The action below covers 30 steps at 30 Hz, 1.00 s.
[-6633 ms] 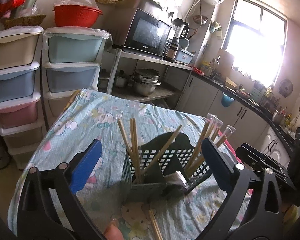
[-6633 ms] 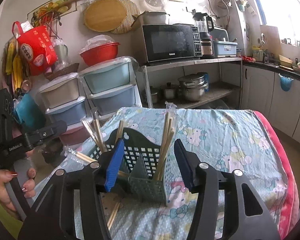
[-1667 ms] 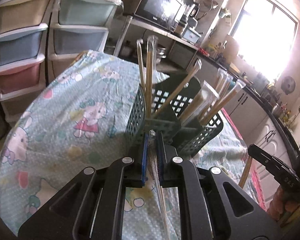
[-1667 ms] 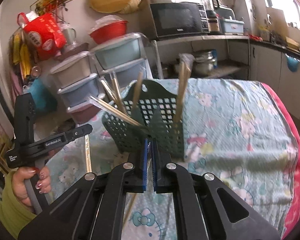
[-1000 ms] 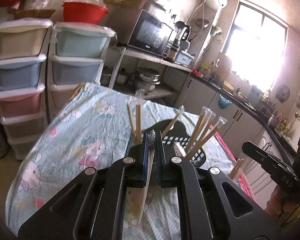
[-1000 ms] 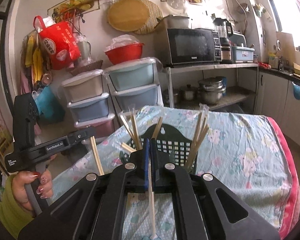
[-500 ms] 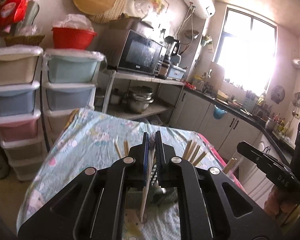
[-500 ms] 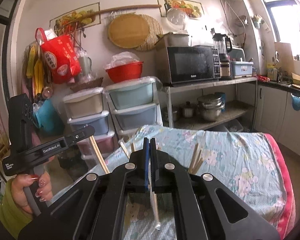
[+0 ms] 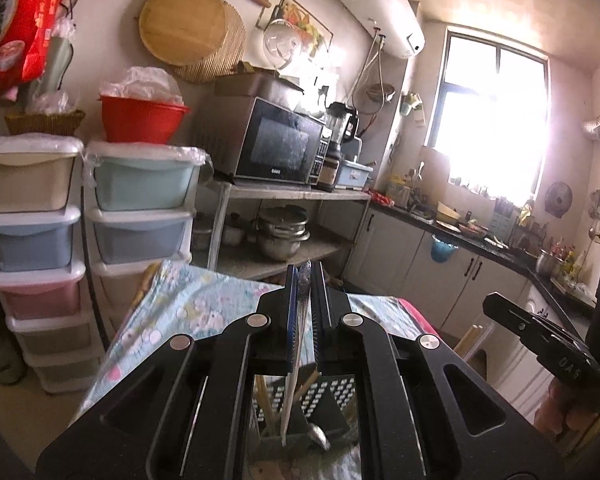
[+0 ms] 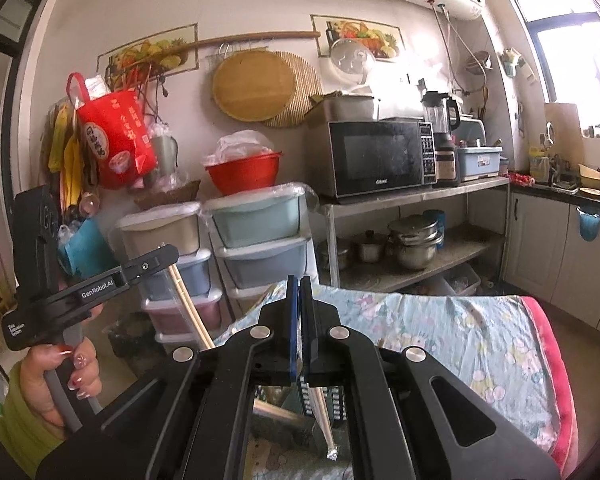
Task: Organize utensils
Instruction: 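Lower the chopsticks with both tools into the caddy compartments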
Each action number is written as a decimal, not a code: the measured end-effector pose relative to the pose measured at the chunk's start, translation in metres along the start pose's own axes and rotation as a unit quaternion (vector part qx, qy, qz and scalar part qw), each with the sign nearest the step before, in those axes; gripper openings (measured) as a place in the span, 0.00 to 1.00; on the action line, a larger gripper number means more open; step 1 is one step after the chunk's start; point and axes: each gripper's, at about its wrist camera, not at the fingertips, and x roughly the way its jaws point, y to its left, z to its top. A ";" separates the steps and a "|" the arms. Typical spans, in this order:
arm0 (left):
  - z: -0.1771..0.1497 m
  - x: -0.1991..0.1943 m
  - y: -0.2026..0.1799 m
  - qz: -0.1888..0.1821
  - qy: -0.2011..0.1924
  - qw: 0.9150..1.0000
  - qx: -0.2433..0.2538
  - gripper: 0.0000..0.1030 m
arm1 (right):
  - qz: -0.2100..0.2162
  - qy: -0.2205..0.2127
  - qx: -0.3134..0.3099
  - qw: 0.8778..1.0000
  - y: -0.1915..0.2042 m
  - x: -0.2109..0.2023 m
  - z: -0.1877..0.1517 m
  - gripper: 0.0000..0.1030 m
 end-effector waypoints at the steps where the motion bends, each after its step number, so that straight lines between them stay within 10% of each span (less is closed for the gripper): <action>1: 0.003 0.001 -0.001 0.001 -0.004 1.000 0.001 0.04 | -0.001 -0.003 0.000 1.000 -0.001 0.000 0.003 0.02; 30: -0.037 0.063 0.007 0.021 0.042 0.999 0.009 0.04 | -0.023 0.024 0.024 0.999 -0.020 0.057 -0.014 0.02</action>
